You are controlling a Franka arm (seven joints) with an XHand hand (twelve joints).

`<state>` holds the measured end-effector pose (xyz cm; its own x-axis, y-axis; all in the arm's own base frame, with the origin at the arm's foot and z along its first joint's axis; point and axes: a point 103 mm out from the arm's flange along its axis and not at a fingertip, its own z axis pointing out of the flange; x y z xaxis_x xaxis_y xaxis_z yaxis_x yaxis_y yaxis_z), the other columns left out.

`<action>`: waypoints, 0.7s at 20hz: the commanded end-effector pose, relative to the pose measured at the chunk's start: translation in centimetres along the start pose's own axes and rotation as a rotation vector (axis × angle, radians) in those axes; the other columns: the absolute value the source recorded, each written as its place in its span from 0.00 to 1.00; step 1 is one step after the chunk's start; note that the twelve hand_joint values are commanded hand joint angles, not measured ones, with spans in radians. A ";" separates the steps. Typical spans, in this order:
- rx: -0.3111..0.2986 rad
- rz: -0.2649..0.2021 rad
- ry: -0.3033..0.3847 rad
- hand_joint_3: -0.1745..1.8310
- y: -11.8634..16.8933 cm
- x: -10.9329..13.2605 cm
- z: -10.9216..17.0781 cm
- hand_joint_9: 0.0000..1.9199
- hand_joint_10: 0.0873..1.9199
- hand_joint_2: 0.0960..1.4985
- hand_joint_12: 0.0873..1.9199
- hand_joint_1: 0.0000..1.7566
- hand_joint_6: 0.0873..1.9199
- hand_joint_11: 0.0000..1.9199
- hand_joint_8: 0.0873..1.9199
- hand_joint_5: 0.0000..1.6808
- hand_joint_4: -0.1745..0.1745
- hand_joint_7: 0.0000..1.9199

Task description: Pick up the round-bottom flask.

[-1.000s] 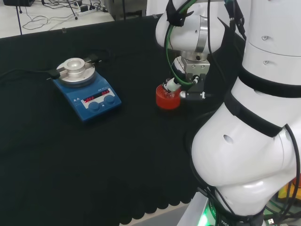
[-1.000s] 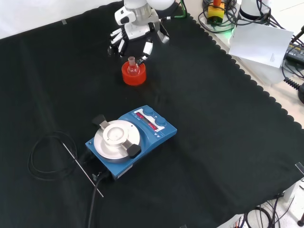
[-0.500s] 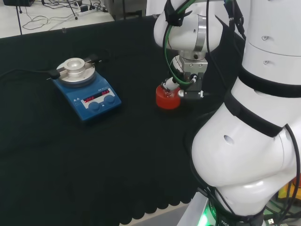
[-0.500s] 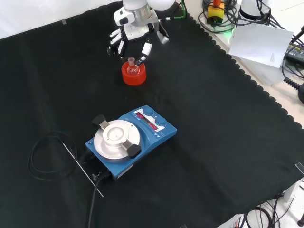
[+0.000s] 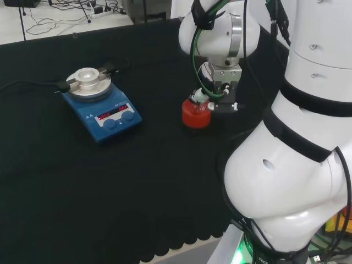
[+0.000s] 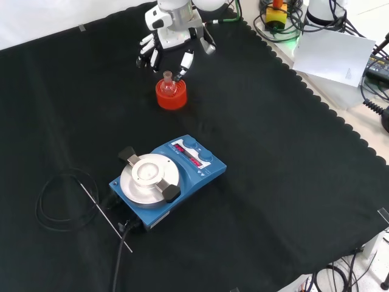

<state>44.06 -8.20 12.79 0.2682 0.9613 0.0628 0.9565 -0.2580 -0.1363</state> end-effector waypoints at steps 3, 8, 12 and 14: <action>-0.019 -0.014 0.002 0.44 -0.9 0.9 -4.3 0.31 0.29 0.43 0.69 0.62 0.46 0.15 0.31 0.68 0.95 0.18; -0.043 -0.027 -0.015 0.45 -1.7 2.1 -7.0 0.31 0.29 0.42 0.69 0.62 0.46 0.16 0.32 0.68 0.94 0.18; -0.054 -0.047 -0.030 0.45 -1.9 3.7 -8.8 0.31 0.29 0.42 0.68 0.62 0.46 0.17 0.32 0.68 0.94 0.18; -0.061 -0.061 -0.037 0.45 -1.8 4.6 -9.5 0.31 0.29 0.42 0.68 0.62 0.46 0.17 0.32 0.68 0.94 0.18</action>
